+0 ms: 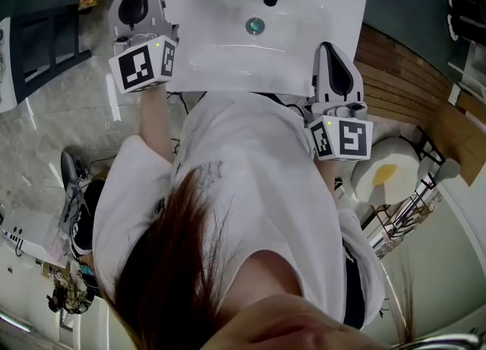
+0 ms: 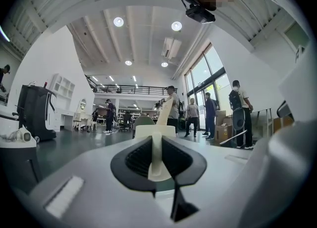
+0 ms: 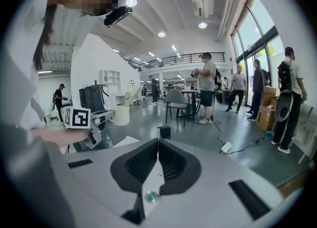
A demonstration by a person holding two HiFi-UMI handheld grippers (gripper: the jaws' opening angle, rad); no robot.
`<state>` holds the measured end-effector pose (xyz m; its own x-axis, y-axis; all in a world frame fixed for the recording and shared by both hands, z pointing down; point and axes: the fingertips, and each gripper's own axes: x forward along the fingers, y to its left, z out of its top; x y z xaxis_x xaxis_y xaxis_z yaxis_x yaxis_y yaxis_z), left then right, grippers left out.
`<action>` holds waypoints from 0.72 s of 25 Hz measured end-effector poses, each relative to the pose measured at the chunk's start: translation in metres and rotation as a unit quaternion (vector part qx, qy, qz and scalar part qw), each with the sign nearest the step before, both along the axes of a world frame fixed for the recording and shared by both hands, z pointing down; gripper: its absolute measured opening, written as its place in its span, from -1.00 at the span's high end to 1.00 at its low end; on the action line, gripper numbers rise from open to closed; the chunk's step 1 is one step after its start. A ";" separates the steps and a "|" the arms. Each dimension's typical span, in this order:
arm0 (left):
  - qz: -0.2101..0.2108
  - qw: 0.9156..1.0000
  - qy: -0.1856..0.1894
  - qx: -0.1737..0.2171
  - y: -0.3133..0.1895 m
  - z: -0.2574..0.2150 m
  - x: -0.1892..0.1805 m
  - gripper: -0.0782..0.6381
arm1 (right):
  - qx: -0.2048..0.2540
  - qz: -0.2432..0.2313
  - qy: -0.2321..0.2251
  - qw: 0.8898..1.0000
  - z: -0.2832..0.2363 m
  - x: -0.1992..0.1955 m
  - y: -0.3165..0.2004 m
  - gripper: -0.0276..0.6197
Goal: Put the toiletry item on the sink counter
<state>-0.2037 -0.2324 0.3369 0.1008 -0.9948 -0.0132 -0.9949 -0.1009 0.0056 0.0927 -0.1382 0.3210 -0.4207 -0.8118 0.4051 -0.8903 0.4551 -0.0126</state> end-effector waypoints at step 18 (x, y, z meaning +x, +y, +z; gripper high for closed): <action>-0.004 1.000 0.000 -0.027 -0.020 0.047 -0.015 0.65 | -0.025 0.017 0.026 0.999 0.013 -0.001 0.007 0.88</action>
<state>-0.2190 -0.2521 0.3842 0.0928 -0.9949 0.0406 -0.9957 -0.0924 0.0114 0.0917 -0.1310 0.3339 -0.3707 -0.8037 0.4655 -0.9054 0.4245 0.0120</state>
